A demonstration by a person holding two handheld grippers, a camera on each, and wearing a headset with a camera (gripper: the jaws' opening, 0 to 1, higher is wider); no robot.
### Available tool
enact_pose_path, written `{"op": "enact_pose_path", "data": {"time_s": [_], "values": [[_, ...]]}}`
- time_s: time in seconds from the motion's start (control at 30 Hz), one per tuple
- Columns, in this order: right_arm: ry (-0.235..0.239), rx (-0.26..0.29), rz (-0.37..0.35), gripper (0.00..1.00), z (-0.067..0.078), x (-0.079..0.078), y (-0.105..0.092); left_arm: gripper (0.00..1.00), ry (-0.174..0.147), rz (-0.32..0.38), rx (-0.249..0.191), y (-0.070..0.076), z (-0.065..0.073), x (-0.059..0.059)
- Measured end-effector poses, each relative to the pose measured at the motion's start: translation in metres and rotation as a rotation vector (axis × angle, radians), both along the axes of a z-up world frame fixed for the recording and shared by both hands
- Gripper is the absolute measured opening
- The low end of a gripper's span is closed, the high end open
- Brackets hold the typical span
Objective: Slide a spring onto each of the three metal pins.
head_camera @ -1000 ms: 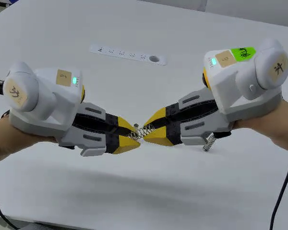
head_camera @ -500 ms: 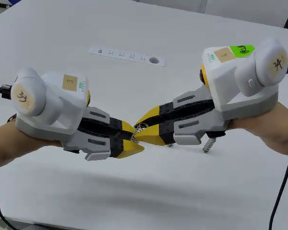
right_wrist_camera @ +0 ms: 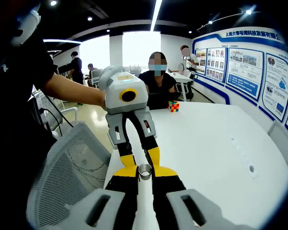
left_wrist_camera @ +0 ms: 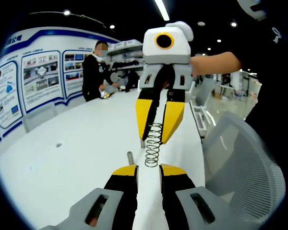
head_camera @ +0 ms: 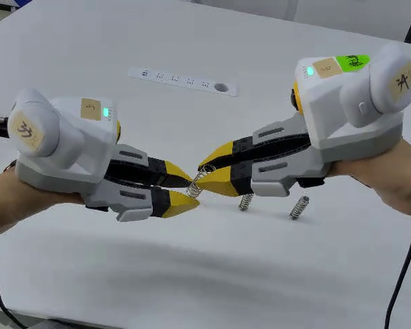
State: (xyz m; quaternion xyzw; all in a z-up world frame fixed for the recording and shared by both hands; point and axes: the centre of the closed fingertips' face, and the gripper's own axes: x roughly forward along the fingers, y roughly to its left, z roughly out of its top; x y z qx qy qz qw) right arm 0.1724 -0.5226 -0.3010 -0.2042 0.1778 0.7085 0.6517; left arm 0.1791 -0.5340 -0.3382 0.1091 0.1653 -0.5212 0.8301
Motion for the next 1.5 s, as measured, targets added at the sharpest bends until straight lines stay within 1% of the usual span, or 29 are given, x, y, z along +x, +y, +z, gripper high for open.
{"op": "enact_pose_path", "data": {"time_s": [0.07, 0.1, 0.17, 0.27, 0.33, 0.4, 0.43, 0.6, 0.77, 0.93, 1.1, 1.2, 1.37, 1.5], "values": [[-0.001, 0.002, -0.011, 0.11, 0.0, 0.004, -0.001, 0.21, 0.001, 0.015, -0.007, 0.004, 0.002, 0.002], [-0.006, 0.001, -0.021, 0.11, 0.0, 0.008, -0.001, 0.23, 0.007, 0.026, -0.018, 0.006, 0.003, 0.003], [-0.007, -0.001, -0.028, 0.11, -0.001, 0.011, -0.002, 0.29, 0.004, 0.04, -0.022, 0.01, 0.004, 0.005], [-0.011, -0.005, -0.057, 0.11, -0.003, 0.022, -0.003, 0.35, -0.003, 0.071, -0.03, 0.018, 0.007, 0.01], [-0.014, -0.009, -0.077, 0.11, -0.005, 0.028, -0.003, 0.37, -0.005, 0.085, -0.031, 0.022, 0.008, 0.012], [-0.022, -0.022, -0.092, 0.11, -0.009, 0.035, -0.003, 0.41, -0.008, 0.102, -0.031, 0.027, 0.008, 0.014], [-0.023, -0.026, -0.105, 0.11, -0.012, 0.043, -0.003, 0.42, -0.01, 0.112, -0.032, 0.03, 0.009, 0.015], [-0.031, -0.024, -0.156, 0.11, -0.016, 0.062, -0.001, 0.48, -0.001, 0.139, -0.029, 0.039, 0.006, 0.017], [-0.036, -0.04, -0.183, 0.11, -0.022, 0.074, 0.0, 0.54, 0.004, 0.17, -0.035, 0.047, 0.004, 0.019], [-0.036, -0.059, -0.198, 0.11, -0.031, 0.08, 0.001, 0.59, 0.009, 0.195, -0.038, 0.055, 0.004, 0.022], [-0.027, -0.066, -0.209, 0.11, -0.038, 0.083, 0.004, 0.66, 0.007, 0.217, -0.037, 0.06, 0.005, 0.025], [-0.017, -0.079, -0.214, 0.11, -0.045, 0.085, 0.007, 0.72, 0.005, 0.234, -0.039, 0.063, 0.005, 0.029], [-0.003, -0.104, -0.215, 0.11, -0.059, 0.086, 0.01, 0.81, 0.015, 0.248, -0.041, 0.065, 0.003, 0.031], [0.011, -0.125, -0.22, 0.11, -0.069, 0.087, 0.011, 0.84, 0.023, 0.254, -0.036, 0.066, -0.001, 0.03]]}}
